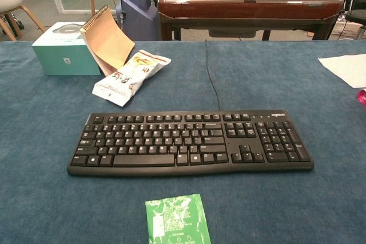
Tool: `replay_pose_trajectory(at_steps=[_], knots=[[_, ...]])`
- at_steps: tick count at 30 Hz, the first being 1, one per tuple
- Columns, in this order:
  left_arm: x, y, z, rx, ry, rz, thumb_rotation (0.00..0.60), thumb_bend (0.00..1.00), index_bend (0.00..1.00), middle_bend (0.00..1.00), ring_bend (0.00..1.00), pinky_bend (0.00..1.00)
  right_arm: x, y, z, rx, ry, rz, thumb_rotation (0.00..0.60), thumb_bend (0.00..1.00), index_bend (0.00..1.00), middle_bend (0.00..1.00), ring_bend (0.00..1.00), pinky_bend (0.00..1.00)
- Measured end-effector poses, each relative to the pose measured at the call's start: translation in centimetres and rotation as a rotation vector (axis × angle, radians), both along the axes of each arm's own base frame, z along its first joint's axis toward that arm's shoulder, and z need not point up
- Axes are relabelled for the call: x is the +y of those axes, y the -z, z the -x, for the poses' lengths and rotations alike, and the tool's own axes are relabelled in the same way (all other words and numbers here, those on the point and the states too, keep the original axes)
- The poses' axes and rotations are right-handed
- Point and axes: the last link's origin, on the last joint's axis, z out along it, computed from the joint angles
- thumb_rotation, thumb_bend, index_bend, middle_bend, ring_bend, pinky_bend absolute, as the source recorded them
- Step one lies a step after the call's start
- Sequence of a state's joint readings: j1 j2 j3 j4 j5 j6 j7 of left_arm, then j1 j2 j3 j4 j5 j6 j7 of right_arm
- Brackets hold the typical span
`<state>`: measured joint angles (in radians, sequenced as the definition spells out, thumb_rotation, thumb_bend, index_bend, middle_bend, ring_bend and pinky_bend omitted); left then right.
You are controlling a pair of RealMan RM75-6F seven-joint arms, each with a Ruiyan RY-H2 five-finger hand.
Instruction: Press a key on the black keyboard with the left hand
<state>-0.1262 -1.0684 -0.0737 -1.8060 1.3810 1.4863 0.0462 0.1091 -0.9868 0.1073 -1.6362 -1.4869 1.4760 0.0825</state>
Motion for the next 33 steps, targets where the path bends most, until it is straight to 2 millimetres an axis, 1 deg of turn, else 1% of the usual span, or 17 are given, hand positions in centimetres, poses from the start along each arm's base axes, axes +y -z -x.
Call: replay_pose_trajectory(at_steps=[4,7,9,11,12,13,14,16,17,21,25,28,33], knots=[[0.0,0.0,0.0,0.005,0.007,0.0,0.6,0.29,0.06,0.13,0.18,0.1,0.0,-0.5,0.0,0.011,-0.001,0.016,0.6,0.05,0.0,0.05,0.07,0.04],[0.1,0.0,-0.2,0.004,0.027,0.004,0.6,0.29,0.06,0.13,0.19,0.1,0.1,-1.4,-0.1,0.023,0.0,0.047,0.6,0.05,0.0,0.05,0.07,0.04],[0.3,0.0,-0.4,-0.002,0.053,0.011,0.6,0.29,0.07,0.15,0.21,0.14,0.1,-2.2,-0.3,0.034,-0.004,0.073,0.6,0.05,0.0,0.05,0.07,0.04],[0.7,0.0,-0.8,-0.011,0.089,0.025,0.6,0.29,0.08,0.22,0.28,0.22,0.1,-2.9,-0.5,0.042,-0.009,0.095,0.6,0.05,0.0,0.05,0.07,0.04],[1.0,0.0,-1.0,-0.014,0.108,0.033,0.6,0.29,0.09,0.29,0.34,0.28,0.1,-3.2,-0.6,0.044,-0.011,0.103,0.6,0.05,0.0,0.05,0.07,0.04],[1.2,0.0,-1.2,-0.018,0.129,0.043,0.6,0.29,0.11,0.38,0.42,0.38,0.1,-3.4,-0.8,0.046,-0.014,0.11,0.6,0.05,0.0,0.05,0.07,0.04],[1.6,0.1,-1.6,-0.025,0.16,0.061,0.6,0.29,0.12,0.49,0.51,0.5,0.0,-3.7,-0.9,0.047,-0.017,0.117,0.6,0.05,0.0,0.05,0.07,0.04],[2.3,0.3,-2.2,-0.029,0.209,0.098,0.6,0.3,0.16,0.68,0.66,0.69,0.0,-3.8,-1.2,0.049,-0.021,0.121,0.6,0.05,0.0,0.05,0.07,0.04],[2.8,0.5,-2.6,-0.032,0.238,0.128,0.6,0.32,0.17,0.75,0.72,0.75,0.0,-3.8,-1.3,0.05,-0.023,0.122,0.6,0.05,0.0,0.05,0.07,0.04],[4.5,1.3,-4.1,-0.041,0.323,0.251,0.6,0.47,0.21,0.92,0.9,0.9,0.0,-3.8,-1.6,0.049,-0.026,0.12,0.6,0.05,0.0,0.05,0.07,0.04],[6.1,2.4,-5.6,-0.023,0.379,0.381,0.6,0.56,0.24,0.98,0.96,0.95,0.0,-3.8,-1.7,0.052,-0.026,0.118,0.6,0.05,0.0,0.05,0.07,0.04],[7.2,3.5,-6.6,-0.002,0.405,0.48,0.6,0.6,0.25,1.0,1.0,0.98,0.0,-3.6,-1.7,0.051,-0.02,0.111,0.6,0.05,0.0,0.05,0.07,0.04],[8.6,5.5,-8.4,0.044,0.43,0.623,0.6,0.65,0.25,1.0,1.0,1.0,0.0,-3.2,-1.5,0.047,-0.011,0.098,0.6,0.05,0.0,0.05,0.07,0.04]])
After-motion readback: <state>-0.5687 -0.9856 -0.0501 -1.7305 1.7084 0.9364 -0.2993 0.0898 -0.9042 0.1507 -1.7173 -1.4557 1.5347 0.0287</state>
